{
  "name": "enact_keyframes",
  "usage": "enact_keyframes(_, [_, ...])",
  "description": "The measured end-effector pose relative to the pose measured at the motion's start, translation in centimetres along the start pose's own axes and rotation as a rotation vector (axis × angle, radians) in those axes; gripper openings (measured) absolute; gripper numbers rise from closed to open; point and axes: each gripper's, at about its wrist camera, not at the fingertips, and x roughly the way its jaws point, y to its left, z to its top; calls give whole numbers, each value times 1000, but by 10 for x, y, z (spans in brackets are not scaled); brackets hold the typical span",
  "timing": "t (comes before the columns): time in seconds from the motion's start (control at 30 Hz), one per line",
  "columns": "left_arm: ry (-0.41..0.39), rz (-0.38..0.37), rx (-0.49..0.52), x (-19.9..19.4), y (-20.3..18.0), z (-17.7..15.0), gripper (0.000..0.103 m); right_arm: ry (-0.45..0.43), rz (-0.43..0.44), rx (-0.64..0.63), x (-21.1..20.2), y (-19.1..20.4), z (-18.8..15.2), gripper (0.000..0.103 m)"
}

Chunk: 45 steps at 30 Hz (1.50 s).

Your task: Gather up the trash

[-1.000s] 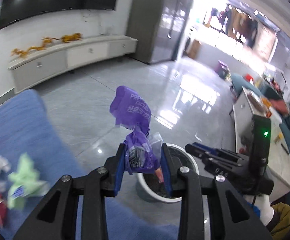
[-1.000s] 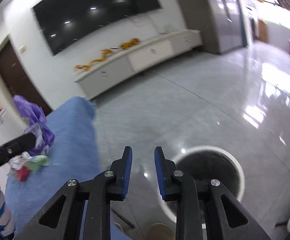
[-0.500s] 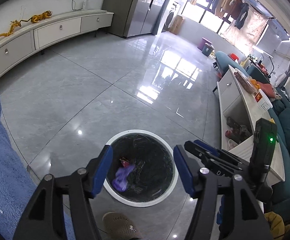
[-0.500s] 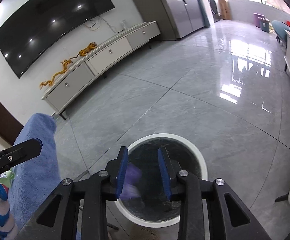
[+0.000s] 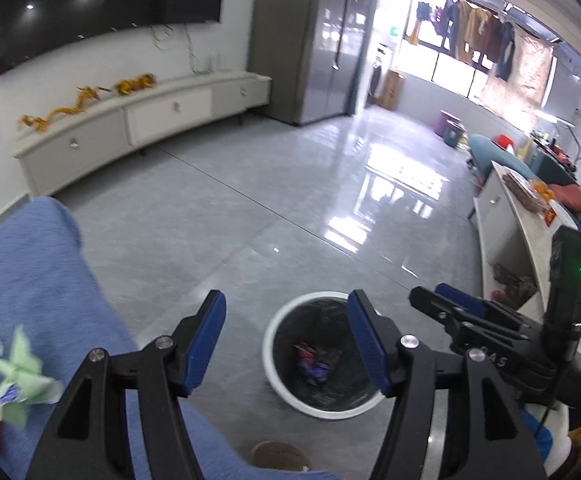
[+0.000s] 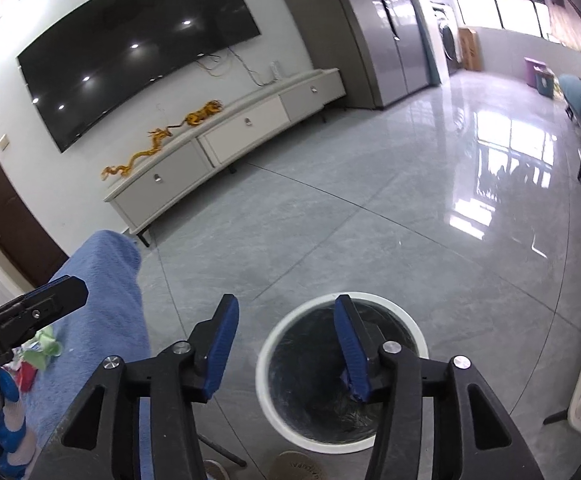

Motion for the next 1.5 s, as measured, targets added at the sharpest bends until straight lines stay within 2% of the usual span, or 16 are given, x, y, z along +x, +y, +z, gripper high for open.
enact_keyframes(0.17, [-60, 77, -18, -40, 18, -12, 63, -10, 34, -47, -14, 33, 0, 52])
enact_keyframes(0.3, [-100, 112, -49, -66, 32, -19, 65, -15, 59, -81, -23, 57, -2, 57])
enact_keyframes(0.5, [-154, 167, -94, -104, 56, -33, 65, -19, 86, -140, -34, 91, -5, 58])
enact_keyframes(0.93, [-258, 226, -232, -184, 128, -73, 66, -11, 142, -292, -51, 182, -21, 62])
enact_keyframes(1.3, [-309, 278, -344, -231, 189, -115, 66, 4, 172, -406, -57, 253, -40, 65])
enact_keyframes(1.5, [-305, 340, -413, -248, 231, -144, 66, 28, 201, -460, -50, 286, -51, 66])
